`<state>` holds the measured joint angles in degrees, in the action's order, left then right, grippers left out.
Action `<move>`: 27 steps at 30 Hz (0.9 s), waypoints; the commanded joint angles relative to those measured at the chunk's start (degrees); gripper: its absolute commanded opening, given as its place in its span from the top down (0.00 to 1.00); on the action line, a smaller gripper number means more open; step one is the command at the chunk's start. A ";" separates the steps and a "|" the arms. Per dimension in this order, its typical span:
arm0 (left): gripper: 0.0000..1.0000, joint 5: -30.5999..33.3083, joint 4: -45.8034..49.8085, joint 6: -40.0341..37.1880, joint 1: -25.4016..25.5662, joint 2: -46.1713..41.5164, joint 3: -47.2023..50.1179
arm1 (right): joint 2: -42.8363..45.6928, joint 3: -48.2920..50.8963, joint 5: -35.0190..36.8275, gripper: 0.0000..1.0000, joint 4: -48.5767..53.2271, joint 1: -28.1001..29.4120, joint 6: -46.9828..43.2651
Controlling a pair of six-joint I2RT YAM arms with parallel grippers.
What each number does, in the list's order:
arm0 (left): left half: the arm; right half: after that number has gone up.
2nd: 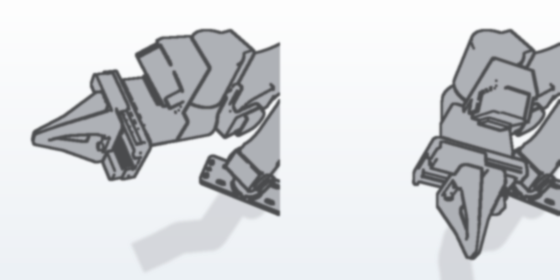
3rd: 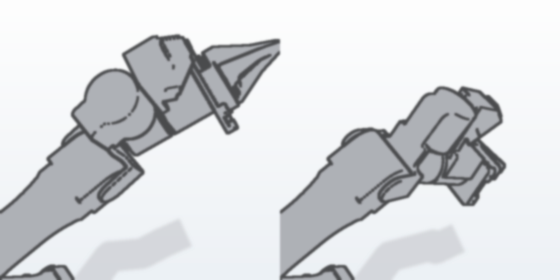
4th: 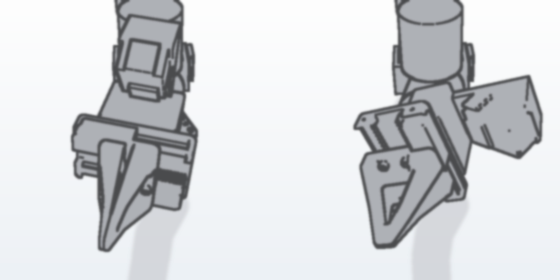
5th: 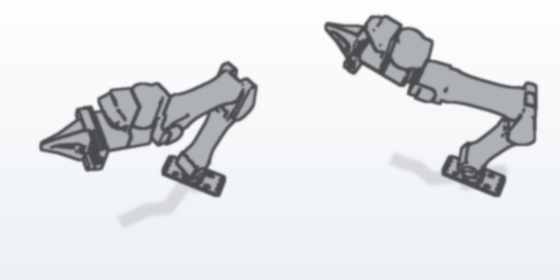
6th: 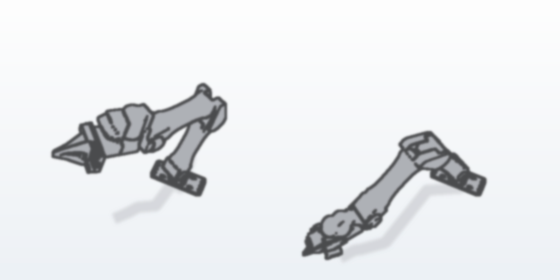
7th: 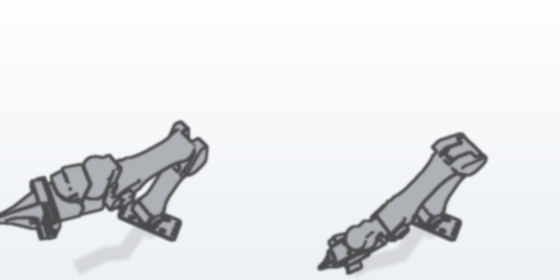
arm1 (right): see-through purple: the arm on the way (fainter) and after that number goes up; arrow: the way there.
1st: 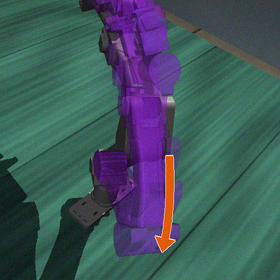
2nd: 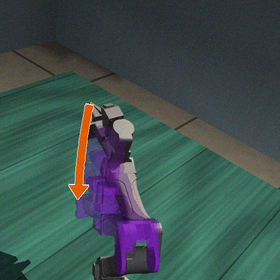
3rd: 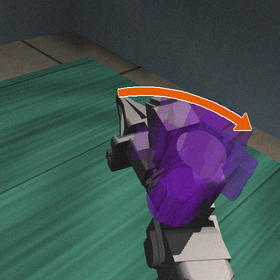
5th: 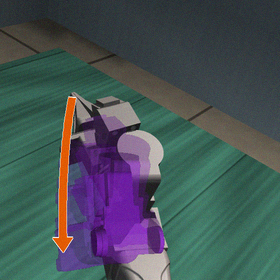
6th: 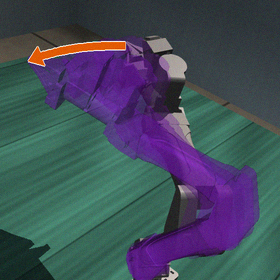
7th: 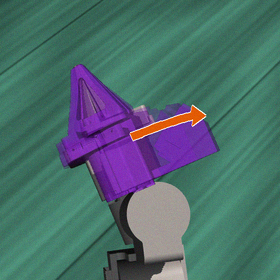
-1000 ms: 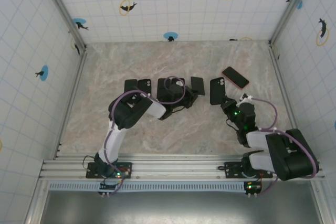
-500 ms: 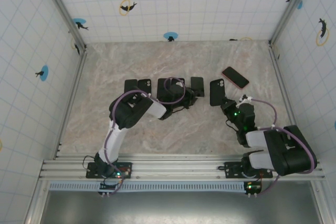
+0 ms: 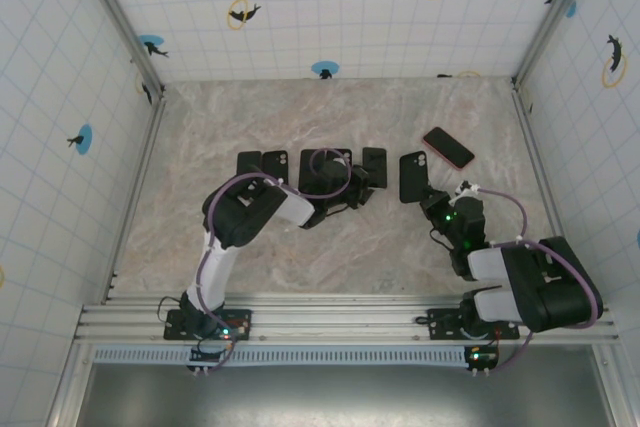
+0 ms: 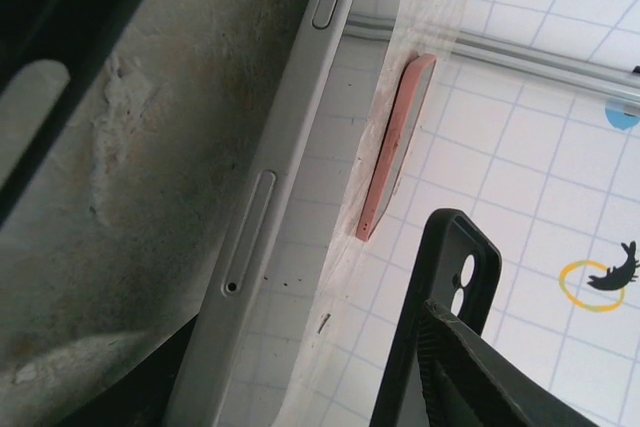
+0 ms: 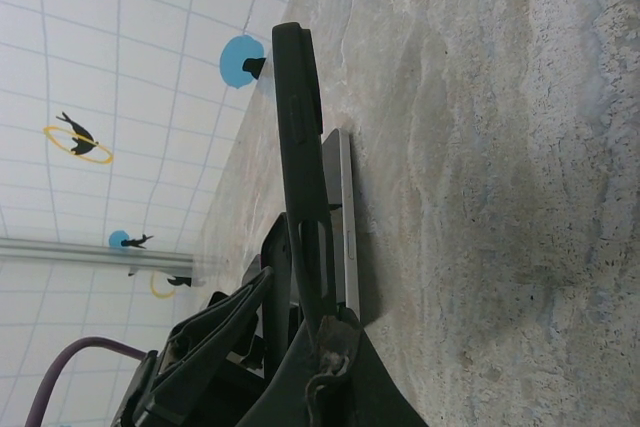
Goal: Take the phone out of the phone case
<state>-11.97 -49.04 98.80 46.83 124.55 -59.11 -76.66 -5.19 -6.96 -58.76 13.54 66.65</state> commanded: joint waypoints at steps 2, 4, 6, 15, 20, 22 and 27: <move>0.45 0.01 3.81 2.26 0.44 -3.70 0.64 | -0.41 -0.36 0.27 1.00 -2.76 0.19 -0.04; 0.44 -0.01 3.84 2.61 0.71 -4.00 0.66 | -0.49 -0.44 0.19 1.00 -2.76 0.26 -0.03; 0.44 0.54 4.86 2.57 0.97 -4.60 0.78 | -0.47 -0.50 0.11 1.00 -2.76 0.30 -0.03; 0.41 1.55 11.31 3.04 1.42 -6.25 0.26 | 0.15 -0.35 -0.08 1.00 -2.58 0.35 0.19; 0.41 2.31 16.13 3.08 1.51 -7.58 -0.55 | 0.73 -0.21 0.02 1.00 -2.54 0.30 0.23; 0.41 2.75 16.73 3.19 1.51 -8.04 -0.24 | 0.81 -0.15 0.02 1.00 -2.59 0.31 0.23; 0.40 2.69 16.17 3.78 1.66 -7.59 -0.25 | 0.57 -0.12 0.02 1.00 -2.76 0.25 0.14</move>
<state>-10.61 -34.41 101.03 47.97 118.37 -58.76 -76.58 -5.19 -7.18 -58.85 13.56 66.76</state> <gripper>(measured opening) 0.598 0.067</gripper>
